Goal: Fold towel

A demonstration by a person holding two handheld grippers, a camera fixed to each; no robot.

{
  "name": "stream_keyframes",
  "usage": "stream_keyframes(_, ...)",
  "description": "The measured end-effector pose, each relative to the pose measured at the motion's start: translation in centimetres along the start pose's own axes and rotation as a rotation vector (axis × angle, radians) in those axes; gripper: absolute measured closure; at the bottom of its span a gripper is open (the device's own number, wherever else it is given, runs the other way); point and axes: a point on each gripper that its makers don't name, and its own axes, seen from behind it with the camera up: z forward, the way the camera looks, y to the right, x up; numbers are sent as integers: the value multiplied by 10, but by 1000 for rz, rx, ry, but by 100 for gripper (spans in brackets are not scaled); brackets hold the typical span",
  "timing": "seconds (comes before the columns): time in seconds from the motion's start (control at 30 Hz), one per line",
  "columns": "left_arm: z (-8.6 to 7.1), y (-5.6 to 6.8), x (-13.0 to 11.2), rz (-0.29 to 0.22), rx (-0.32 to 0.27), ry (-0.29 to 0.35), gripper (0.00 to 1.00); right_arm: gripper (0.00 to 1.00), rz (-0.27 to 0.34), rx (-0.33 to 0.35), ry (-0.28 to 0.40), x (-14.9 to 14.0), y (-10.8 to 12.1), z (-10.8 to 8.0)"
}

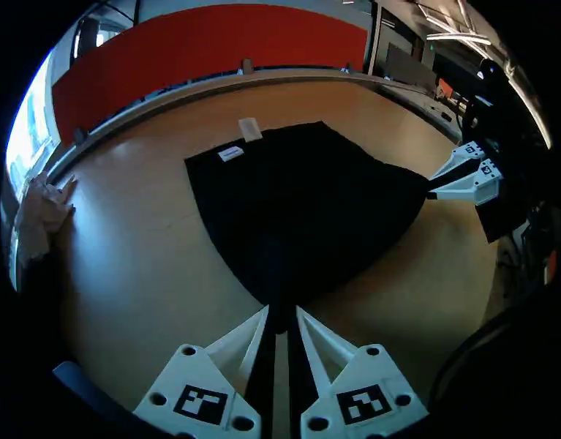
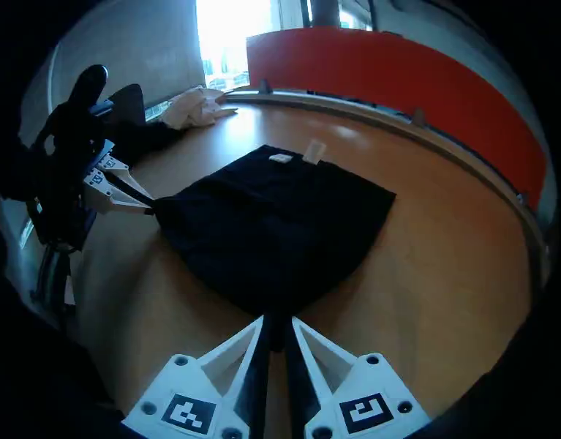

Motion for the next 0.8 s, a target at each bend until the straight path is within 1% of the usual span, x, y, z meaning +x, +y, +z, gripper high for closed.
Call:
stream_keyframes(0.17,-18,2,14,-22,-6,2,90,88,15,3,34,21,-2,-19)
stream_keyframes(0.37,-45,6,34,-45,-8,23,90,88,-4,3,62,44,-3,-46)
stream_keyframes(0.6,-79,20,50,-78,-14,40,90,88,-46,0,71,65,-7,-79)
stream_keyframes(0.8,-102,32,54,-116,-30,42,90,88,-59,8,69,74,-12,-98)
